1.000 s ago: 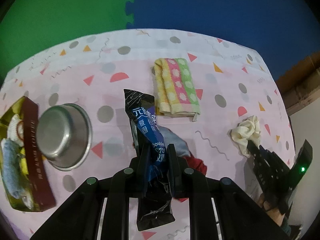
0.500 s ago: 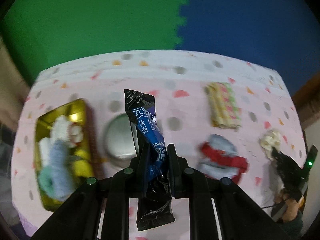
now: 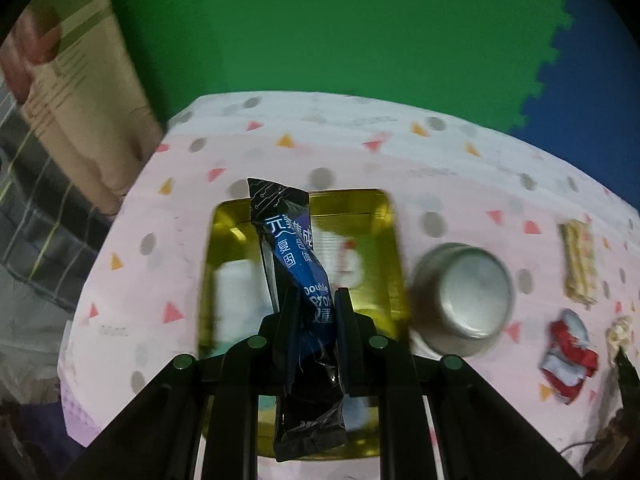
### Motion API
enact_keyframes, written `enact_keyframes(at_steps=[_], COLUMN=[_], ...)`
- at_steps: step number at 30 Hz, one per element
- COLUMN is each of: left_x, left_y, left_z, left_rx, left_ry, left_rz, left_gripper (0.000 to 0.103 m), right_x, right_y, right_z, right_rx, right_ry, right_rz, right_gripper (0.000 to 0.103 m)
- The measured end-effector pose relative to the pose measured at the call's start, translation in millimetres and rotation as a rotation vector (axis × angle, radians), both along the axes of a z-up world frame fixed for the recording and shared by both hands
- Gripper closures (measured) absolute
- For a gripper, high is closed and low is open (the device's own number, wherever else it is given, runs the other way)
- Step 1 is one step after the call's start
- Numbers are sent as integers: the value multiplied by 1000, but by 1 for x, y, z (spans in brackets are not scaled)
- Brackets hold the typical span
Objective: Organize soft objects
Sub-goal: 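Carry the snack packet into the gold tray and open the left gripper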
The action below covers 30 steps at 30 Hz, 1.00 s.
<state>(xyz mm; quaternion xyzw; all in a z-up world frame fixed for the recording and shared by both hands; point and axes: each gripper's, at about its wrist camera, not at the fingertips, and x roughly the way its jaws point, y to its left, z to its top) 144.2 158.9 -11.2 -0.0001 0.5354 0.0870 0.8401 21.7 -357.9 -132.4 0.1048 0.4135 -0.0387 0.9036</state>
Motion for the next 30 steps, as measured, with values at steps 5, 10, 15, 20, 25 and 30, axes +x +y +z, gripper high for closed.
enact_keyframes(at_steps=[5,10,15,20,25,30], left_x=[4,12,17,17,15,5], left_y=[23,36,45,46,45,43], left_z=[-18,-38,-56,-60,-57,-36], left_rx=[-16,-53,-60,-59,-33,-10], left_ry=[22,45,57,43,23,-46], left_rz=[3,10,11,-9,-12,-19], left_gripper=[88,88,88,85,78,60], right_x=[0,1,2,2,2,2], right_y=[1,2,4,6,7,8], right_z=[0,-1,-1,-1,-1,-1], right_rx=[-8,-19,-36,-51,-62,-65], right_ry=[2,4,7,11,13,14], right_rz=[1,1,1,0,0,-2], right_gripper=[89,89,89,90,90,89])
